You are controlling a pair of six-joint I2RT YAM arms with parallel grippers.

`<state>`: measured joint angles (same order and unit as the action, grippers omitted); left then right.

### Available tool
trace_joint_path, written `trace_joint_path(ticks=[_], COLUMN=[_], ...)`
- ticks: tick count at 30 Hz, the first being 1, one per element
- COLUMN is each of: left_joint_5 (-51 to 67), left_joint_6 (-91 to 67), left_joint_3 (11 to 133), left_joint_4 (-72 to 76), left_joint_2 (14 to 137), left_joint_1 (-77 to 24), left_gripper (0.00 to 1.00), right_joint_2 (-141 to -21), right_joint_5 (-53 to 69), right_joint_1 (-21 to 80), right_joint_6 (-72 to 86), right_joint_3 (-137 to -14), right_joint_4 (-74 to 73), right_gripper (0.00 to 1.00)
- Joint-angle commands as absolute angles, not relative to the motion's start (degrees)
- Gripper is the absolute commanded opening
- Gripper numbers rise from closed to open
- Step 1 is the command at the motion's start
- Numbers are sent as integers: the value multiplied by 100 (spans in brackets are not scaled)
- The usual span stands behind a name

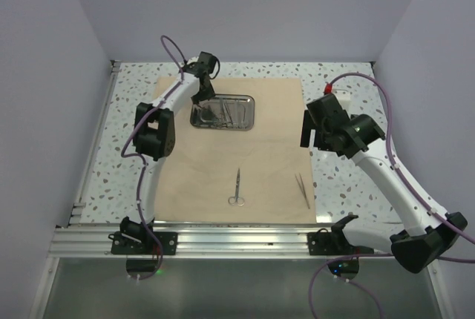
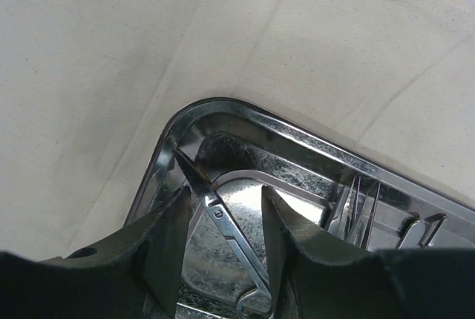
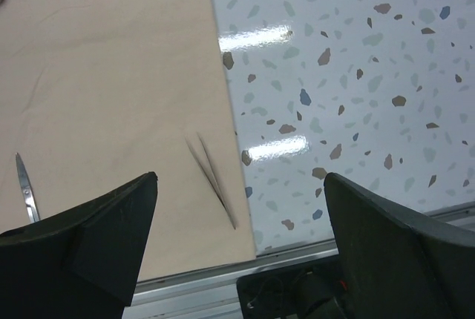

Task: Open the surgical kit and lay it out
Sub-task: Pick up the medical item from the container.

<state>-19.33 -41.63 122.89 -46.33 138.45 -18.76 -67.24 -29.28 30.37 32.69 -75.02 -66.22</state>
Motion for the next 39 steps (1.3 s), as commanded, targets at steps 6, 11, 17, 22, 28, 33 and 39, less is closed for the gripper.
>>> trace_joint_path(ticks=[6,11,17,22,28,33,39], left_joint_5=[-2039,-2013,-1907,-1881,-1714,-1547,-1144], left_joint_6=[-4456,-4517,-4614,-4658,-4693,-4536,-4158], left_joint_3=[12191,12041,12085,12322,12472,12551,12481], left_joint_4=[-4474,-4377,-4307,-4333,-4245,-4122,-3710], left_joint_2=[13992,14010,14229,14528,14809,14941,14688], left_joint_1=[-1723,-1731,-1670,-1600,-1433,-1354,-1354], left_gripper=[45,44,37,28,14,1,0], right_joint_2=[-6864,-6873,-6961,-7084,-7286,-7391,-7313], right_joint_5=[-2883,-2813,-2777,-2786,-2751,-2760,-2716], right_joint_1=[2769,2698,2645,2602,2566,2549,2531], right_joint_6=[2962,2962,2936,2839,2734,2698,2812], right_joint_3=[-7717,-7594,-7611,-7708,-7849,-7972,-7945], right_joint_4=[-6460,-6416,-6407,-6399,-6372,-6346,-6319], right_gripper=[98,98,98,98,98,98,98])
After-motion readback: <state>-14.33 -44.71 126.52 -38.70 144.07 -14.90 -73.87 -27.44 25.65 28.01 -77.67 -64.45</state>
